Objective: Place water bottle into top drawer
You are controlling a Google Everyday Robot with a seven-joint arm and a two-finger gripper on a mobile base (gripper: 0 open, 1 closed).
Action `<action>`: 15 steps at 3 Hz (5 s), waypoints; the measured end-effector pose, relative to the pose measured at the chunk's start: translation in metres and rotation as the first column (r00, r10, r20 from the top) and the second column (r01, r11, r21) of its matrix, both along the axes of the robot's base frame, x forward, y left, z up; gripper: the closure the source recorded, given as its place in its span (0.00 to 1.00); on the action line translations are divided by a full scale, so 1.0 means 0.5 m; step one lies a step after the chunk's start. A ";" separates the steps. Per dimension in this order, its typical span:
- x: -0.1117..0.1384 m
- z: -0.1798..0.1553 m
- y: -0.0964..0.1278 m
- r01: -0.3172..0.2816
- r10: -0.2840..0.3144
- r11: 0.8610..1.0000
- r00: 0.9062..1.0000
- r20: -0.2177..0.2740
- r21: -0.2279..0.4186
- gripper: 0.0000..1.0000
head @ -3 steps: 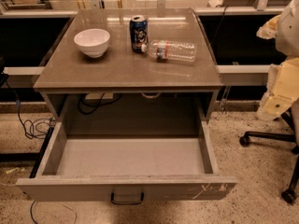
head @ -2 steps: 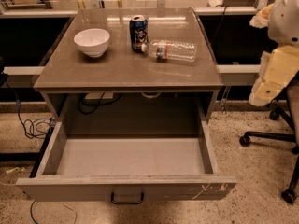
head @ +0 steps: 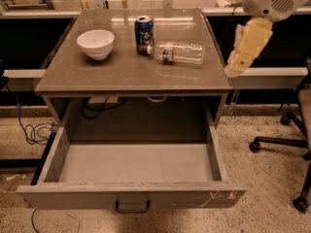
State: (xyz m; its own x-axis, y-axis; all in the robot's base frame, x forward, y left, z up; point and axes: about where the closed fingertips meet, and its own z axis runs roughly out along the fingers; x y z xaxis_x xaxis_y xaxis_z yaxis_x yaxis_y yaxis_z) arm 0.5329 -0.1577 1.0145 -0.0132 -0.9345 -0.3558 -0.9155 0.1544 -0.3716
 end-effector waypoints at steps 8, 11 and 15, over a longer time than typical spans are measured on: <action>0.435 -0.220 -0.002 0.204 -0.204 0.970 0.979 -0.015 0.130 0.00; 0.491 -0.263 0.076 0.158 -0.160 0.967 0.987 -0.003 0.200 0.00; 0.449 -0.354 0.086 0.119 -0.081 0.966 0.982 -0.171 0.230 0.41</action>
Offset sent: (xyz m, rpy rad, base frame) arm 0.0242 0.0170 -0.0012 0.0818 0.0006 0.0028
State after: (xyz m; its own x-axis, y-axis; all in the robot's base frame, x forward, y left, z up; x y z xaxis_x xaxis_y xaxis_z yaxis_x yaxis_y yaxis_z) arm 0.7575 -0.1146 0.8375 -0.1768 -0.8138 -0.5537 -0.9351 0.3145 -0.1637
